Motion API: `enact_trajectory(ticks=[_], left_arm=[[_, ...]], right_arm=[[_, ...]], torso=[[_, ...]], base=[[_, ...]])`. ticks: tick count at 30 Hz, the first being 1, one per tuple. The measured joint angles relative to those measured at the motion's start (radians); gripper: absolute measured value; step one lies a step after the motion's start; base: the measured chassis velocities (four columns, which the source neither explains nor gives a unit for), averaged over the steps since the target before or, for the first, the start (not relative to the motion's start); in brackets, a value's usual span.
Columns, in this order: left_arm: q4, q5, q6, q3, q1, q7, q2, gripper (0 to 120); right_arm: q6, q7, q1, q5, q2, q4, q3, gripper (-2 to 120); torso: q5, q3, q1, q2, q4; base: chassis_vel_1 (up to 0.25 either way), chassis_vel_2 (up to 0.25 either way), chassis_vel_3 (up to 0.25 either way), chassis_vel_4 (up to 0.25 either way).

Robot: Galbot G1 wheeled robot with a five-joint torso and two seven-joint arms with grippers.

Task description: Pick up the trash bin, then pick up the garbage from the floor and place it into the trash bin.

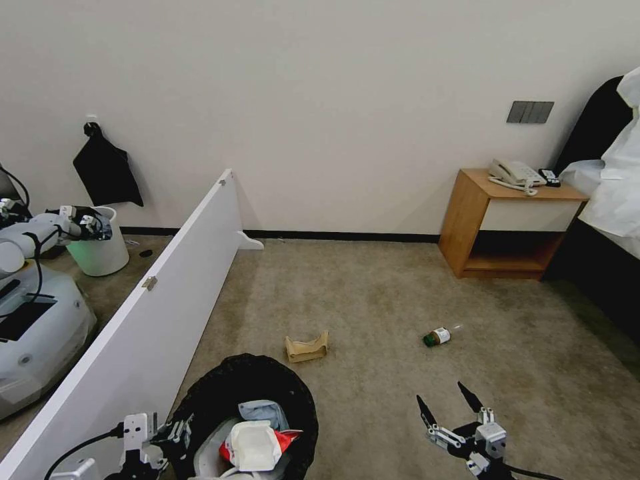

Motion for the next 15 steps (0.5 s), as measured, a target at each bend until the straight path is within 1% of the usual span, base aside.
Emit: enact_trajectory(ticks=[12,15], left_arm=[[0.000,0.000,0.000,0.002,0.000,0.000,0.000,4],[0.000,0.001,0.000,0.002,0.000,0.001,0.000,4]], right_arm=[[-0.002,-0.009,0.000,0.008,0.000,0.000,0.001,100],[-0.002,-0.012,-0.001,0.010,0.001,0.000,0.002,100]], torso=[[0.0000,0.000,0.000,0.000,0.0000],[0.0000,0.000,0.000,0.000,0.0000]], base=[[0.000,0.000,0.000,0.000],[-0.030,0.042,0.052,-0.030]])
